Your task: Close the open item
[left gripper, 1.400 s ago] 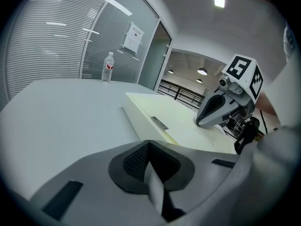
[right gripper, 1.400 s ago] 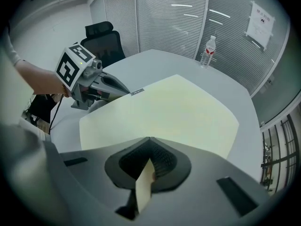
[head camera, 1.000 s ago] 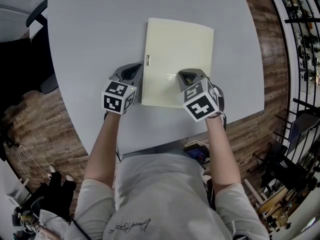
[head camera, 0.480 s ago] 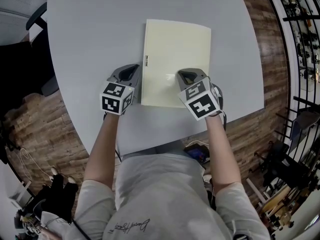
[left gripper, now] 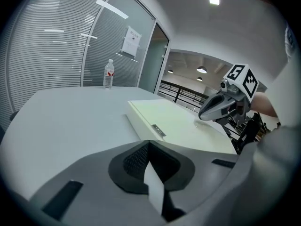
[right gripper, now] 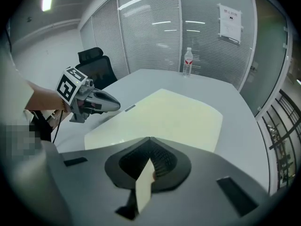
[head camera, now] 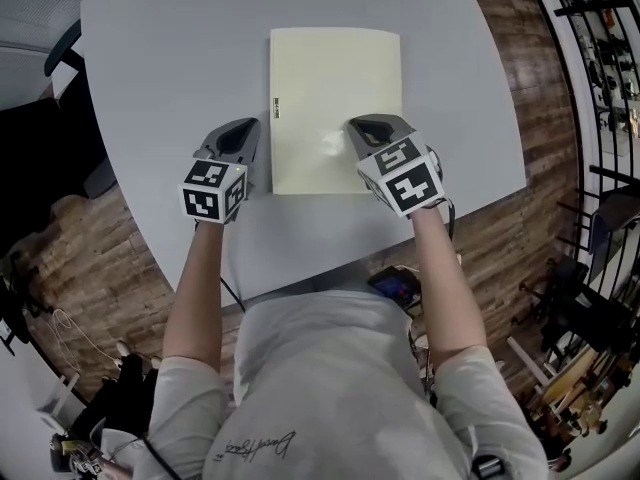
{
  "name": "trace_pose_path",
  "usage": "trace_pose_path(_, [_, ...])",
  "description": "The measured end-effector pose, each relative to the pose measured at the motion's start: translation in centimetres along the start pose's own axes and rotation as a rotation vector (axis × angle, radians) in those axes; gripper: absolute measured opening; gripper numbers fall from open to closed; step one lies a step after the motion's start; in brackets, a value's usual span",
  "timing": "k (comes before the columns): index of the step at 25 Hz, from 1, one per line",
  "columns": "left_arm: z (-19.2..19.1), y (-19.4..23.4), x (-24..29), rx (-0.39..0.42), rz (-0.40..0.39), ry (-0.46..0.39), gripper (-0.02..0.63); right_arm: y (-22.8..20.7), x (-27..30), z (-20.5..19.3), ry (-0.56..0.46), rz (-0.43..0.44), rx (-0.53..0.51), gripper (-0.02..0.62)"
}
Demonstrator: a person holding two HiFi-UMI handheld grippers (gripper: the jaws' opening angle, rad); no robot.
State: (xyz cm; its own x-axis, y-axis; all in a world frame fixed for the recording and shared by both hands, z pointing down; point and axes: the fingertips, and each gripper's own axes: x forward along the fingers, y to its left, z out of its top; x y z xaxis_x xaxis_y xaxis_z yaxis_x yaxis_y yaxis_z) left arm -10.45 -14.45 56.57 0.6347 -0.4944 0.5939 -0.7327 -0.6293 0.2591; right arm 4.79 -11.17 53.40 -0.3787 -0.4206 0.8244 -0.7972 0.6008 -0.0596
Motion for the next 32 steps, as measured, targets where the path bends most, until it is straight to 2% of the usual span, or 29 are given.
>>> trace_pose_path(9, [3.1,-0.6,-3.0,0.029,0.017,-0.067,0.009,-0.4,-3.3,0.5,-0.143,-0.019,0.07,0.021])
trace_pose_path(15, [5.3,-2.6,-5.1,0.023,0.011,-0.131,0.009,0.1,-6.4,0.5,-0.23,-0.027,0.094,0.021])
trace_pose_path(24, [8.4,-8.2,-8.0,0.087,-0.072,-0.185,0.009,1.6,-11.7,0.2,-0.349,-0.046,0.122,0.021])
trace_pose_path(32, [10.7,-12.6,-10.9,0.117,-0.138,-0.245,0.009,3.5,-16.1,1.8,-0.469,-0.041,0.155,0.021])
